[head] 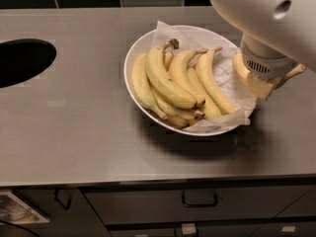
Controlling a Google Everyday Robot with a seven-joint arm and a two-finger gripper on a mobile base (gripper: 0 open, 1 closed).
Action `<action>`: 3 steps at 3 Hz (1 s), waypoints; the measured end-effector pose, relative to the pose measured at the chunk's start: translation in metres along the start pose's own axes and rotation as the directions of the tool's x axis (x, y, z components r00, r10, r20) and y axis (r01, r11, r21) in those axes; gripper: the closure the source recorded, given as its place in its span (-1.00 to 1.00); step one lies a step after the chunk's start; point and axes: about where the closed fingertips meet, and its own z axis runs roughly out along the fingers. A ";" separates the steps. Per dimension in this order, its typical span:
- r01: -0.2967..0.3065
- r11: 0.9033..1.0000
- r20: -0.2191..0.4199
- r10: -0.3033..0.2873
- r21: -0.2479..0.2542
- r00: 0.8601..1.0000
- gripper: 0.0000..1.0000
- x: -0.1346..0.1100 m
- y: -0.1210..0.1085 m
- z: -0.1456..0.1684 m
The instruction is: Pick banana from white bowl
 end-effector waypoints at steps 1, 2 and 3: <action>-0.023 0.999 0.059 0.020 0.043 0.998 1.00 0.003 -0.007 -0.025; -0.066 0.997 0.193 0.057 0.044 0.979 1.00 0.023 -0.032 -0.052; -0.085 0.996 0.366 0.075 0.010 0.928 1.00 0.033 -0.072 -0.058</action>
Offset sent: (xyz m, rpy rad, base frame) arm -0.0367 0.0261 0.0744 0.4003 -0.1578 0.4134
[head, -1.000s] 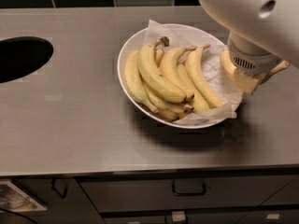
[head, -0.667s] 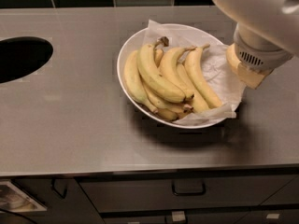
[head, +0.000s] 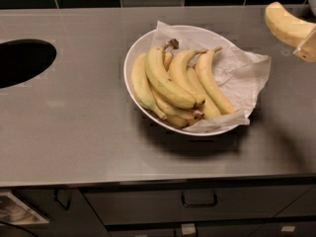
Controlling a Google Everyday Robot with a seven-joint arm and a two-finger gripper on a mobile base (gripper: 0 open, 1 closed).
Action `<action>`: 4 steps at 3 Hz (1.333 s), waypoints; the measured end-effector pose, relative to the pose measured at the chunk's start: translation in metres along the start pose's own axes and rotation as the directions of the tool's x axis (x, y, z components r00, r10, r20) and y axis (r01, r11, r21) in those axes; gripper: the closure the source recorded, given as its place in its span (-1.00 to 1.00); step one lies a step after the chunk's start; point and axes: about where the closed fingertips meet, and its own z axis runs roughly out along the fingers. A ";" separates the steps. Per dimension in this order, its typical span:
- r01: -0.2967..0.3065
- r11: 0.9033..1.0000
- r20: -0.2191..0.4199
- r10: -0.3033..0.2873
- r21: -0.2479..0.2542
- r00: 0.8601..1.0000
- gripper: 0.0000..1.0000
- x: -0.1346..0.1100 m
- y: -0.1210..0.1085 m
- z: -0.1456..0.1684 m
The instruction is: Pick banana from white bowl
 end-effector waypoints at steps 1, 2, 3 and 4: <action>-0.029 0.998 0.084 0.034 -0.056 0.996 1.00 0.020 -0.041 0.021; -0.010 0.995 0.115 0.021 -0.095 0.993 1.00 0.026 -0.042 0.025; -0.010 0.995 0.115 0.021 -0.095 0.993 1.00 0.026 -0.042 0.025; 0.033 0.987 0.168 -0.007 -0.155 0.986 1.00 0.018 -0.025 0.014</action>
Offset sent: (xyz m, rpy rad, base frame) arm 0.0203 -0.0385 0.0062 0.0824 -0.0254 0.0443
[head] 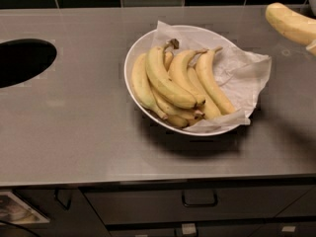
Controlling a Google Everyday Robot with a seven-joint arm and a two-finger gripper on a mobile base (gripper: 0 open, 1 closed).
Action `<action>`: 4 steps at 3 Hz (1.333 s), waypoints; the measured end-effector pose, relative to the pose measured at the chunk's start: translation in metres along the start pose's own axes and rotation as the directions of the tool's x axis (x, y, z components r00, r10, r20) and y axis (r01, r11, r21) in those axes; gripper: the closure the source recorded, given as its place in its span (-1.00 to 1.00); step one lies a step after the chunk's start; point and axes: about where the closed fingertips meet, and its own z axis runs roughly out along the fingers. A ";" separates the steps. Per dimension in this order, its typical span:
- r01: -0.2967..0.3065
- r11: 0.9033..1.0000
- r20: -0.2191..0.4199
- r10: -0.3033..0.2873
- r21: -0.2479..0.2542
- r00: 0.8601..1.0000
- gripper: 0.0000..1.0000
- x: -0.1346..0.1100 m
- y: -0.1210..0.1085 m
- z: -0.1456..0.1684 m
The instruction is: Pick banana from white bowl
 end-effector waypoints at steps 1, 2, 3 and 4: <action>0.090 0.985 0.114 -0.074 -0.148 0.991 1.00 -0.019 0.050 -0.025; 0.147 0.963 0.179 -0.107 -0.228 0.978 1.00 -0.029 0.082 -0.042; 0.241 0.921 0.251 -0.166 -0.306 0.954 1.00 -0.049 0.118 -0.055; 0.320 0.874 0.310 -0.210 -0.365 0.927 1.00 -0.067 0.147 -0.058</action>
Offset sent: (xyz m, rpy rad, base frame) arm -0.0984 0.1025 0.0037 0.1706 0.1204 0.4069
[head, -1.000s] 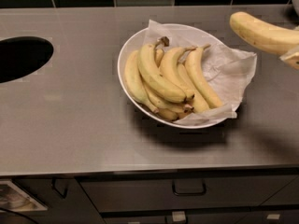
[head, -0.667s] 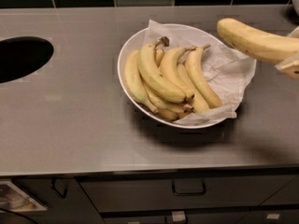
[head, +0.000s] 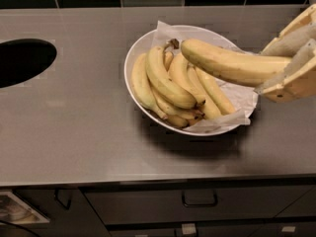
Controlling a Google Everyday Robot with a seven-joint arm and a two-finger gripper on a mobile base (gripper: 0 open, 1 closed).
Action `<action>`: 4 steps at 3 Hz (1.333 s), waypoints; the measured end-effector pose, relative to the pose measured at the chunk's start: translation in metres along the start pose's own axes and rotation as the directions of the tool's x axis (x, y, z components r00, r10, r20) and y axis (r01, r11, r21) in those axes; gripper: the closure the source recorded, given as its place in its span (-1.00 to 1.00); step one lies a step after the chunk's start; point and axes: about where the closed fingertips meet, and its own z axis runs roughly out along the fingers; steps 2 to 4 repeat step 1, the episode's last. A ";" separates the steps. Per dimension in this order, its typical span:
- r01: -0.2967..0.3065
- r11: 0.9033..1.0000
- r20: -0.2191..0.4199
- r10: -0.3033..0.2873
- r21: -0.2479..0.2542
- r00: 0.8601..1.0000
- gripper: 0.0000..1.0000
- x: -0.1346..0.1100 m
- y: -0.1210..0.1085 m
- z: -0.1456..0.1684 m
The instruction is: Pick banana from white bowl
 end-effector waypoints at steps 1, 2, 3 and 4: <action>0.004 1.000 0.004 -0.004 -0.005 1.000 1.00 -0.002 0.001 0.000; 0.004 1.000 0.004 -0.004 -0.005 1.000 1.00 -0.002 0.001 0.000; 0.004 1.000 0.004 -0.004 -0.005 1.000 1.00 -0.002 0.001 0.000; 0.004 1.000 0.004 -0.004 -0.005 1.000 1.00 -0.002 0.001 0.000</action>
Offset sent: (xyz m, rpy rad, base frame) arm 0.0000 0.0000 0.0000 0.0000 0.0000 0.0000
